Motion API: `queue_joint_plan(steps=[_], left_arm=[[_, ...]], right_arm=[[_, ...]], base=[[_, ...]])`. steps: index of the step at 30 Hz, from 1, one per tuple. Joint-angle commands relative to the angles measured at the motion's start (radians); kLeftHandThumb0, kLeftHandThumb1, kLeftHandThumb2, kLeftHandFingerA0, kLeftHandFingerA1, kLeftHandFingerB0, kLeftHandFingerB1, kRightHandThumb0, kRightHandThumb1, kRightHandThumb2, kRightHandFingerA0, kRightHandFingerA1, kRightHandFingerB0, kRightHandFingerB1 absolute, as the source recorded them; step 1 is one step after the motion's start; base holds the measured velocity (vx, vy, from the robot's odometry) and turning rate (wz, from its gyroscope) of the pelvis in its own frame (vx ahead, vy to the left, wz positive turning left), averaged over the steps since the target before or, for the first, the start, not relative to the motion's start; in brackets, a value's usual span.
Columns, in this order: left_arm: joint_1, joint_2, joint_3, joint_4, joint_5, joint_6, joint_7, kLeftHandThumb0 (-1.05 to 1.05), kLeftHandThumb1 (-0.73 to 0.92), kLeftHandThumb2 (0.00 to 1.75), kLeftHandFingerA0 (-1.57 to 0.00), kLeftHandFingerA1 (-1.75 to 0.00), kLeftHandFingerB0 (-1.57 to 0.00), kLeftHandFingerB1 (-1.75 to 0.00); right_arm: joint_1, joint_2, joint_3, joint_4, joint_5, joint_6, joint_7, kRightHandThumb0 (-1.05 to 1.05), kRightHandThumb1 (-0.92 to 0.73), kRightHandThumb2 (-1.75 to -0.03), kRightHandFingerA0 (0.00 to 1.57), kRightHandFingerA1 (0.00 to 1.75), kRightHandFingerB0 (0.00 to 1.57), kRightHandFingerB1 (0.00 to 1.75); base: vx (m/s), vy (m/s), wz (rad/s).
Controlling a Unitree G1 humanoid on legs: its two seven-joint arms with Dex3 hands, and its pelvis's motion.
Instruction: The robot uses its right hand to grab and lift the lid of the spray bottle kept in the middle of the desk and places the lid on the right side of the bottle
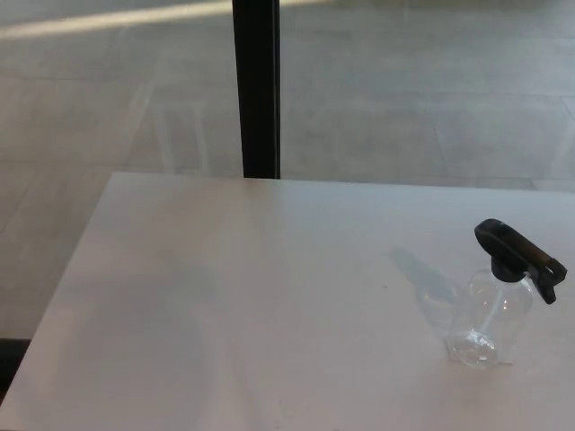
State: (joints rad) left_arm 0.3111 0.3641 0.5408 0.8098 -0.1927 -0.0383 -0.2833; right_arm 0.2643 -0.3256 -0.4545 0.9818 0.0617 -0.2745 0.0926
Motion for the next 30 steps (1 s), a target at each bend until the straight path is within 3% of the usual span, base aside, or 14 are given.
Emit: queue_joint_plan(steps=[1, 4, 5, 7, 8, 9, 14, 17, 18, 21, 24, 25, 29, 30], left_arm=[[0.013, 0.026, 0.072, -0.024, -0.132, 0.018, -0.129, -0.87, 0.71, 1.07, -0.49, -0.59, -0.24, -0.48], [0.009, 0.026, 0.082, -0.006, -0.136, 0.015, -0.137, -0.9, 0.72, 1.07, -0.51, -0.58, -0.27, -0.48], [0.02, 0.023, 0.085, -0.019, -0.139, 0.018, -0.141, -0.83, 0.83, 0.65, -0.55, -0.5, -0.31, -0.35], [0.023, 0.026, 0.082, -0.025, -0.136, 0.023, -0.141, -0.83, 0.84, 0.65, -0.55, -0.49, -0.31, -0.35], [0.022, 0.027, 0.079, -0.024, -0.131, 0.019, -0.139, -0.83, 0.84, 0.66, -0.55, -0.49, -0.31, -0.35], [0.025, 0.024, 0.078, -0.037, -0.131, 0.031, -0.133, -0.9, 0.73, 1.07, -0.5, -0.58, -0.26, -0.48], [0.029, 0.022, 0.08, -0.032, -0.132, 0.021, -0.141, -0.83, 0.84, 0.66, -0.54, -0.48, -0.31, -0.34], [0.035, 0.018, 0.077, -0.038, -0.131, 0.014, -0.145, -0.87, 0.69, 1.08, -0.48, -0.58, -0.23, -0.47], [0.033, 0.017, 0.08, -0.038, -0.133, 0.014, -0.14, -0.88, 0.81, 0.68, -0.55, -0.49, -0.31, -0.36], [0.026, 0.021, 0.08, -0.029, -0.13, 0.011, -0.136, -0.86, 0.84, 0.66, -0.55, -0.49, -0.31, -0.35], [0.03, 0.016, 0.081, -0.055, -0.14, 0.034, -0.133, -0.88, 0.73, 1.07, -0.49, -0.59, -0.26, -0.48], [0.032, 0.016, 0.079, -0.054, -0.139, 0.029, -0.135, -0.82, 0.85, 0.66, -0.56, -0.5, -0.32, -0.36], [0.043, 0.012, 0.083, -0.055, -0.147, 0.031, -0.134, -0.88, 0.72, 1.07, -0.5, -0.59, -0.27, -0.49], [0.052, 0.011, 0.085, -0.06, -0.149, 0.03, -0.139, -0.85, 0.71, 1.07, -0.49, -0.59, -0.27, -0.49]], right_arm=[[-0.066, -0.075, -0.199, -0.012, 0.219, -0.076, 0.023, -0.83, -0.58, -0.91, 0.33, 0.93, 0.06, 0.19], [-0.177, -0.158, -0.286, -0.014, 0.262, -0.029, -0.007, -0.76, -0.74, -0.63, 0.16, 0.52, 0.03, 0.21], [-0.218, -0.2, -0.316, -0.115, 0.284, 0.049, -0.037, -0.81, -0.58, -0.94, 0.11, 0.5, 0.05, 0.27], [-0.243, -0.216, -0.348, -0.217, 0.298, 0.097, -0.047, -0.71, -0.72, -0.62, 0.15, 0.94, 0.07, 0.2], [-0.258, -0.24, -0.347, -0.261, 0.283, 0.129, -0.055, -0.75, -0.6, -0.94, 0.34, 0.87, 0.03, 0.22], [-0.353, -0.328, -0.343, -0.386, 0.262, 0.225, -0.097, -0.75, -0.74, -0.64, 0.21, 0.46, 0.06, 0.21], [-0.455, -0.399, -0.31, -0.63, 0.254, 0.36, -0.081, -0.83, -0.6, -0.94, 0.08, 0.47, 0.05, 0.27], [-0.525, -0.415, -0.253, -0.81, 0.253, 0.463, -0.079, -0.39, -0.41, -1.01, 0.0, 0.5, 0.0, 0.5], [-0.541, -0.413, -0.234, -0.853, 0.25, 0.478, -0.075, -0.79, -0.57, -0.92, 0.11, 0.48, 0.04, 0.32], [-0.569, -0.408, -0.173, -0.959, 0.213, 0.511, -0.058, -0.82, -0.56, -0.92, 0.11, 0.47, 0.05, 0.27], [-0.59, -0.394, -0.053, -1.079, 0.138, 0.493, -0.002, -0.84, -0.56, -0.95, 0.01, 0.34, 0.0, 0.13], [-0.589, -0.398, -0.015, -1.117, 0.11, 0.51, 0.013, -0.84, -0.55, -0.93, 0.05, 0.41, 0.07, 0.15], [-0.583, -0.447, 0.185, -1.197, -0.078, 0.551, 0.117, -0.89, -0.59, -0.98, 0.1, 0.49, 0.07, 0.19], [-0.578, -0.445, 0.221, -1.221, -0.091, 0.574, 0.132, -0.91, -0.76, -0.63, 0.18, 0.43, 0.02, 0.24]], base=[[0.0, 0.0, 0.0], [0.0, 0.0, 0.0], [0.0, 0.0, 0.0], [0.0, 0.0, 0.0], [0.0, 0.0, 0.0], [0.0, 0.0, 0.0], [0.0, 0.0, 0.0], [0.0, 0.0, 0.0], [0.0, 0.0, 0.0], [0.0, 0.0, 0.0], [0.0, 0.0, 0.0], [0.0, 0.0, 0.0], [0.0, 0.0, 0.0], [0.0, 0.0, 0.0]])
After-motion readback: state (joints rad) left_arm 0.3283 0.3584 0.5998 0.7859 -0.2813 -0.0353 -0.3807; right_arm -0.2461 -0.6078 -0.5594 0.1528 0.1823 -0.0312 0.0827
